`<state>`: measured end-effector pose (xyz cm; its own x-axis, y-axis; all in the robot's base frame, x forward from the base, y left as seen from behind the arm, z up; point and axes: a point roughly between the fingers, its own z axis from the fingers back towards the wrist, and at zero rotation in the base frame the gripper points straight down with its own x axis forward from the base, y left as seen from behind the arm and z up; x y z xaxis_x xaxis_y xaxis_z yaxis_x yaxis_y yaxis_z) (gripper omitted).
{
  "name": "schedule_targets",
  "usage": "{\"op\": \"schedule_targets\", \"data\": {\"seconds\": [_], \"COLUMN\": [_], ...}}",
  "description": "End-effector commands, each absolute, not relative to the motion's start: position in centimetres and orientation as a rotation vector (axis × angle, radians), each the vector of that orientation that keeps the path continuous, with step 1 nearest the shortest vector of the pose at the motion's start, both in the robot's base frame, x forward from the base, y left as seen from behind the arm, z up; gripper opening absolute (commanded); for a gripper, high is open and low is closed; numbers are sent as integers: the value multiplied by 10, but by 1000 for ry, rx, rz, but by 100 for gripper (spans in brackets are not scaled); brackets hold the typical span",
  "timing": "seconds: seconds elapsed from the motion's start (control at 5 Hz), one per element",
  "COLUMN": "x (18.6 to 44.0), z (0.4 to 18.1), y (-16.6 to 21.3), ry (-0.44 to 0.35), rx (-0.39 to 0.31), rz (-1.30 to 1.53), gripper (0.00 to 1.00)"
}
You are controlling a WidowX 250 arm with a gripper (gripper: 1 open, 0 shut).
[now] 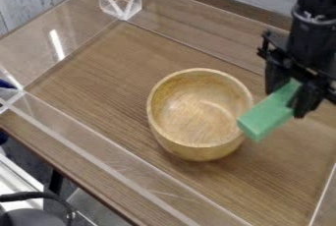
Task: Remove the green block from inside the brown bowl and put it on the table
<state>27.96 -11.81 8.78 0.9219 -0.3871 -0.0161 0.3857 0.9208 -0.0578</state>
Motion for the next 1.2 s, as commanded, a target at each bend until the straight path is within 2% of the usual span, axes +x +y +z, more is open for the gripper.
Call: {"op": "schedule_targets", "data": {"seconds": [0.0, 0.4, 0.6, 1.0], "x": [279, 264, 257, 257], "z": [83, 44, 33, 25], "y": [-128, -141, -146, -150], "ry": [7, 39, 47, 54], "rx": [-77, -109, -125, -139], "rz": [-426, -478, -501, -517], "gripper": [0, 0, 0, 0]}}
